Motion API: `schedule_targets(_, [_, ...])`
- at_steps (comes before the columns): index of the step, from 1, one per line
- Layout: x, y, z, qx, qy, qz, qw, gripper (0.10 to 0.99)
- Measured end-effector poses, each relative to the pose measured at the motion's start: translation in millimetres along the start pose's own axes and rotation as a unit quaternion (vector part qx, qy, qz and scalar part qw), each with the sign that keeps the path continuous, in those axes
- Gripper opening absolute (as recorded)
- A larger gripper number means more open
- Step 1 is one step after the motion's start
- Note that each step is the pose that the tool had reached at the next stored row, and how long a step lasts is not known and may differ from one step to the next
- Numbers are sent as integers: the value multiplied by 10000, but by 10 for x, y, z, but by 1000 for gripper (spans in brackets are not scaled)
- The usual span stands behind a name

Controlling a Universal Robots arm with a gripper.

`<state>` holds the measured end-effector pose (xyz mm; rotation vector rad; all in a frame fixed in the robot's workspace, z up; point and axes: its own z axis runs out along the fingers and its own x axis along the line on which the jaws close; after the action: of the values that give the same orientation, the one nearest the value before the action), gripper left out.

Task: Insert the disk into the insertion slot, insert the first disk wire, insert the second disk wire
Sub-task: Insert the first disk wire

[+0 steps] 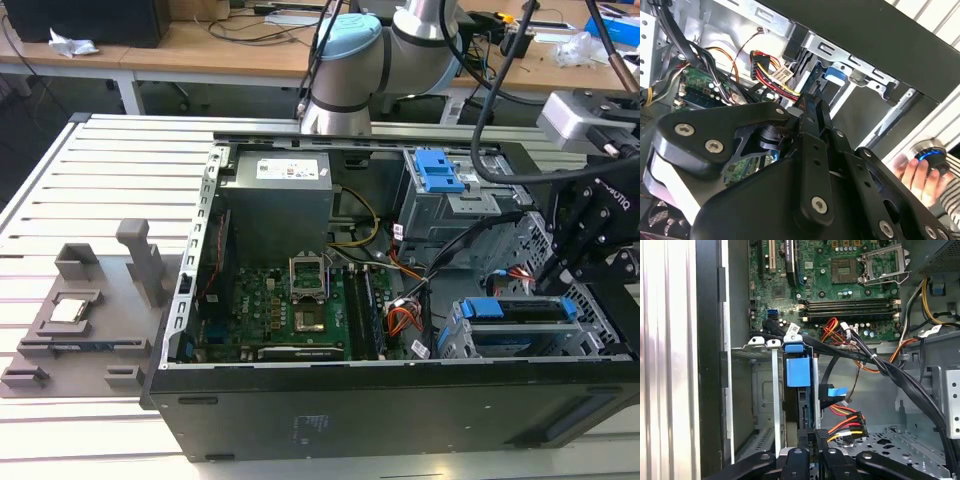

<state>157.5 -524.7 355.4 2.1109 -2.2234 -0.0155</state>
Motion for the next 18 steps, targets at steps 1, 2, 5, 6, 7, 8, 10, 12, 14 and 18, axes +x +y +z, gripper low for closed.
schedule_targets(1, [9,-1,22,-1,-9,14,10000,169])
schedule_targets(2, [16,0,43,-2,-17,29,10000,169])
schedule_targets(5, [17,2,70,-6,-52,61,10000,169])
schedule_targets(6, [17,2,77,-6,-61,65,10000,169])
schedule_targets(7, [16,2,84,-7,-68,69,10000,169])
schedule_targets(8, [16,2,92,-7,-75,73,9999,169])
schedule_targets(10, [23,2,107,-8,-83,75,9999,169])
schedule_targets(12, [38,4,115,-8,-87,75,9999,169])
schedule_targets(14, [48,3,123,-8,-91,74,9999,169])
schedule_targets(18, [61,2,156,-9,-112,75,9999,169])
